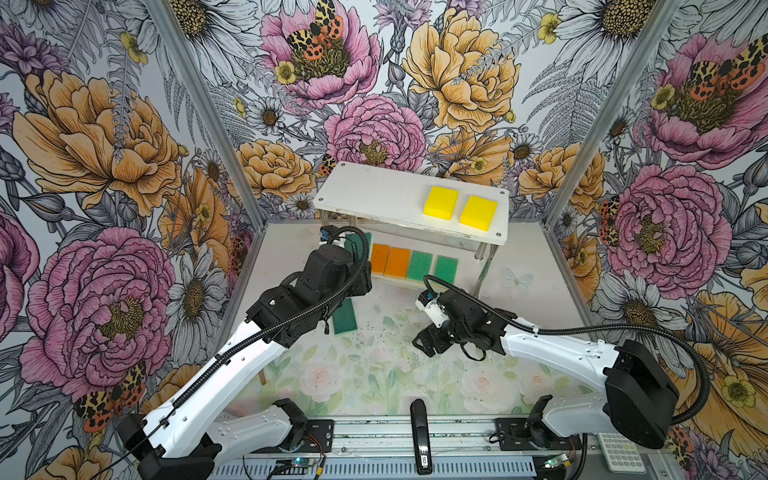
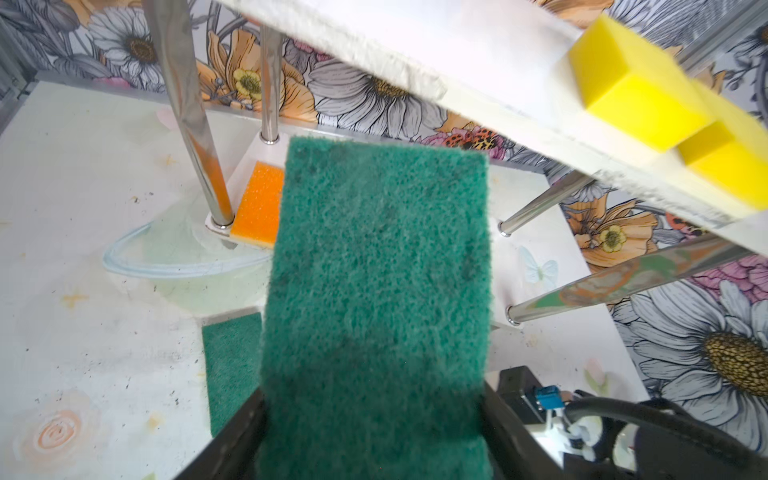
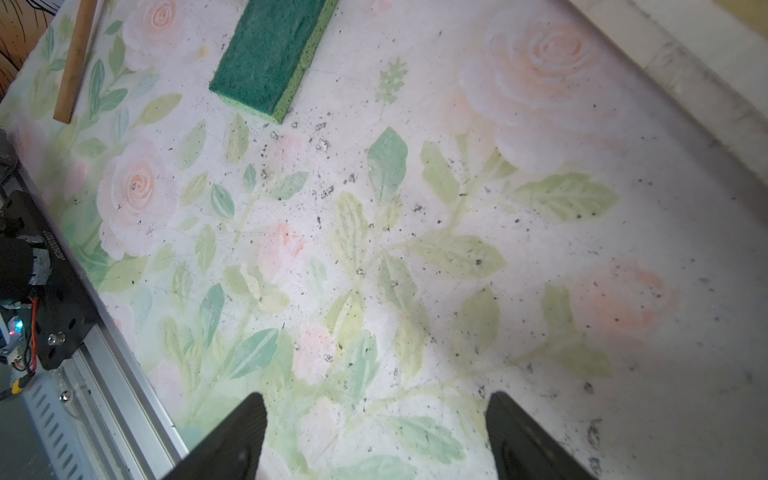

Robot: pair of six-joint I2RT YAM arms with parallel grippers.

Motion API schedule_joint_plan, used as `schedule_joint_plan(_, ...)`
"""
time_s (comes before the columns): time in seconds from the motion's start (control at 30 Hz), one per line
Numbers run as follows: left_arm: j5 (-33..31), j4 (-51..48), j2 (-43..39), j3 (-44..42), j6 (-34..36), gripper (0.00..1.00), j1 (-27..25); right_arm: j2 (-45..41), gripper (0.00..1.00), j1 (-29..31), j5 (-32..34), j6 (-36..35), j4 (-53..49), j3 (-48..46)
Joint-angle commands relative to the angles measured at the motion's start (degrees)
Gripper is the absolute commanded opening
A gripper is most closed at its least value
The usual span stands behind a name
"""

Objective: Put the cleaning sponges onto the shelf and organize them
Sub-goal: 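Lift the dark green scouring sponge with the left gripper toward the shelf, then lower the sponge onto the shelf top beside the yellow sponges, open left gripper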

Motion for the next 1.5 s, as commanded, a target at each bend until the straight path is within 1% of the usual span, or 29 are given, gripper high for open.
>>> schedule_joint_plan(0.0,1.6,-1.8,2.2,5.9,4.3,0.65,-0.7,-0.6,0.85,0.4,0.2,0.2,1.9,0.8)
schedule_joint_plan(0.17,0.3,-3.4,6.5,14.9,7.4,0.65,-2.6,-2.0,0.85,0.4,0.8,0.4,1.9,-0.3)
schedule_joint_plan(0.33,-0.2,-3.3,11.8,22.4,11.0,0.64,-2.6,-2.4,0.85,0.4,0.9,0.3,1.9,-0.5)
schedule_joint_plan(0.5,-3.8,-3.2,19.4,30.1,17.5,0.64,-2.4,-2.5,0.85,0.4,0.7,0.6,1.9,-0.7)
schedule_joint_plan(0.67,-1.3,-3.3,26.8,38.3,20.2,0.65,-0.7,-3.8,0.85,0.4,1.2,1.1,1.9,-1.6)
schedule_joint_plan(0.87,1.9,-3.3,34.4,45.7,20.7,0.66,2.3,-5.3,0.85,0.4,1.5,1.3,1.9,-2.3)
schedule_joint_plan(1.07,2.5,-3.7,40.4,50.5,21.0,0.66,3.4,-6.0,0.85,0.4,1.7,1.4,1.8,-2.6)
schedule_joint_plan(1.13,2.9,-4.4,41.2,51.7,20.7,0.67,3.5,-6.0,0.85,0.4,1.8,1.4,1.8,-2.8)
schedule_joint_plan(1.17,3.1,-4.8,43.8,52.4,20.6,0.67,3.5,-6.0,0.85,0.4,1.8,1.4,1.8,-2.7)
schedule_joint_plan(1.3,3.8,-6.6,45.7,54.1,18.9,0.68,3.6,-5.8,0.85,0.4,1.9,1.3,1.8,-2.7)
schedule_joint_plan(1.47,1.4,-6.7,46.8,54.2,17.8,0.69,2.9,-5.5,0.85,0.4,1.9,1.2,1.8,-2.7)
